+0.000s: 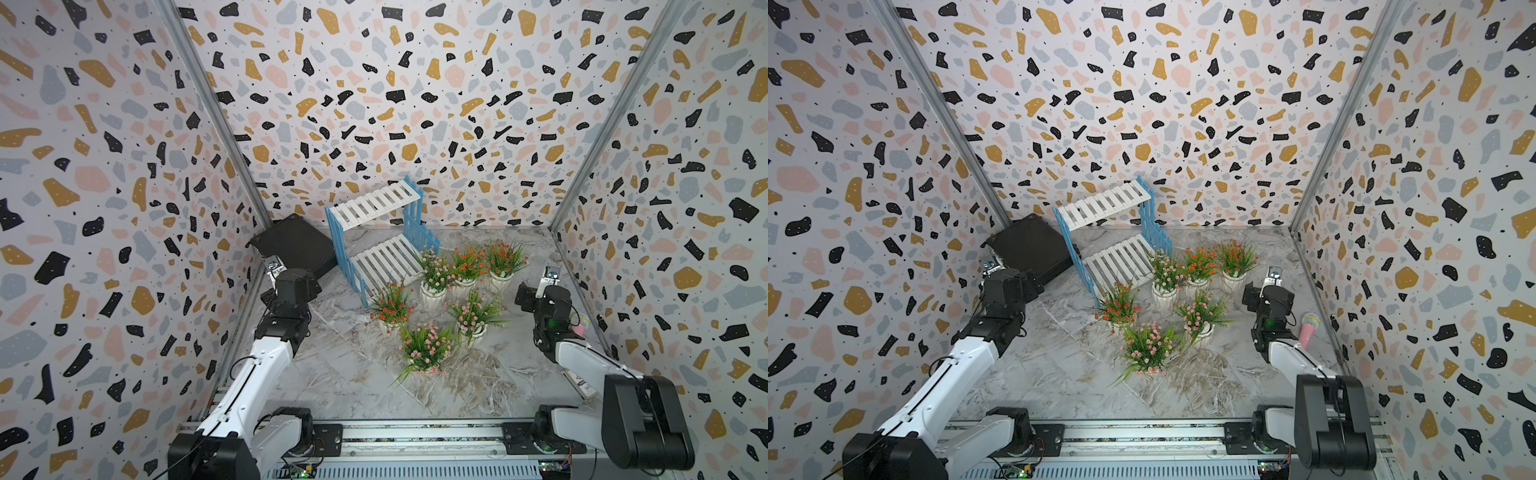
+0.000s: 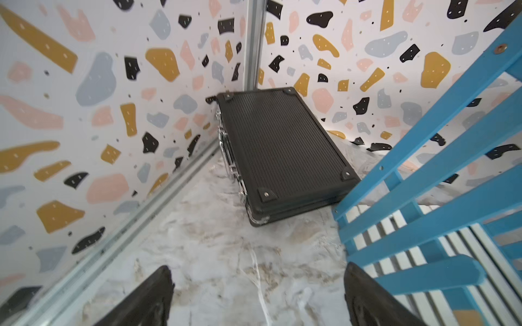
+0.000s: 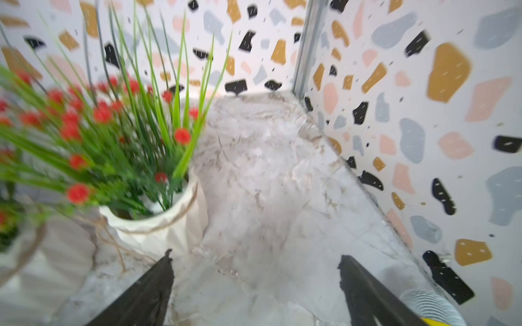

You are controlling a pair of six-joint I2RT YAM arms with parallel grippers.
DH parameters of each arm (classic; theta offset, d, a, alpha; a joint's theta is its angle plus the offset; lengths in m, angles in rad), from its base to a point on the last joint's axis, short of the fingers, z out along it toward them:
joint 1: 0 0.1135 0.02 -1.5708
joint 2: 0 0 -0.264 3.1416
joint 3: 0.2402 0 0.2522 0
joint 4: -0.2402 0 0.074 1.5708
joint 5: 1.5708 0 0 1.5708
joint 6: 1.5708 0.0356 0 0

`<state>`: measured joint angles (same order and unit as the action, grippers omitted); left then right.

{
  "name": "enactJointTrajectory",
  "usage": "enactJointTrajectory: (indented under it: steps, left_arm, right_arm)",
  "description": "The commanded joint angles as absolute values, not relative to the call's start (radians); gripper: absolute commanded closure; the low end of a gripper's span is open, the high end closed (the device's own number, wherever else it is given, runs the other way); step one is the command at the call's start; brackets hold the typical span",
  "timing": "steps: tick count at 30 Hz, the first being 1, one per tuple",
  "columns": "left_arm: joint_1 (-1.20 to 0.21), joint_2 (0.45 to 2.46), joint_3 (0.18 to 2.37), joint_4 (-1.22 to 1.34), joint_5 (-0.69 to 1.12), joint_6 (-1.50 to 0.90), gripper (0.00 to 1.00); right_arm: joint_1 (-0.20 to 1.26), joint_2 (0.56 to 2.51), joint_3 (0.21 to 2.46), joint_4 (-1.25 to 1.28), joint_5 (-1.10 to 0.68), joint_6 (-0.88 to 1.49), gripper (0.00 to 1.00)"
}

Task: Place the baby's breath potted plants on the rack by color
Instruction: Adjust the rack at the center of the board.

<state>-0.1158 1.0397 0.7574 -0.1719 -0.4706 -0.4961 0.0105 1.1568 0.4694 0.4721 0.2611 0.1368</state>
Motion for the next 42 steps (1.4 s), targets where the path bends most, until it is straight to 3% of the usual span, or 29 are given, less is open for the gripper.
enactJointTrajectory:
  steps: [1, 6, 14, 31, 34, 39, 42]
  left_arm:
    - [-0.173, 1.021, 0.809, -0.398, -0.483, -0.676, 0.07]
    - [-0.304, 1.033, 0.841, -0.461, -0.502, -0.799, 0.07]
    - [-0.53, 1.19, 0.989, -0.484, -0.601, -0.897, 0.07]
    - [-0.566, 1.535, 1.195, -0.411, -0.636, -0.907, 0.13]
    - [-0.566, 1.571, 1.218, -0.409, -0.649, -0.906, 0.21]
    - [-0.566, 1.605, 1.22, -0.377, -0.655, -0.902, 0.49]
    - [-0.565, 1.622, 1.228, -0.38, -0.662, -0.903, 0.59]
  right_arm:
    - [0.044, 1.045, 0.536, 0.197, 0.306, 0.219, 0.07]
    - [0.074, 1.023, 0.719, -0.108, 0.197, 0.284, 0.0]
    - [0.131, 1.029, 0.824, -0.23, 0.069, 0.301, 0.01]
    - [0.165, 1.071, 0.911, -0.294, -0.024, 0.282, 0.07]
    - [0.166, 1.077, 0.925, -0.295, -0.041, 0.287, 0.09]
    - [0.166, 1.079, 0.942, -0.308, -0.034, 0.286, 0.1]
    - [0.167, 1.075, 0.935, -0.304, -0.035, 0.288, 0.1]
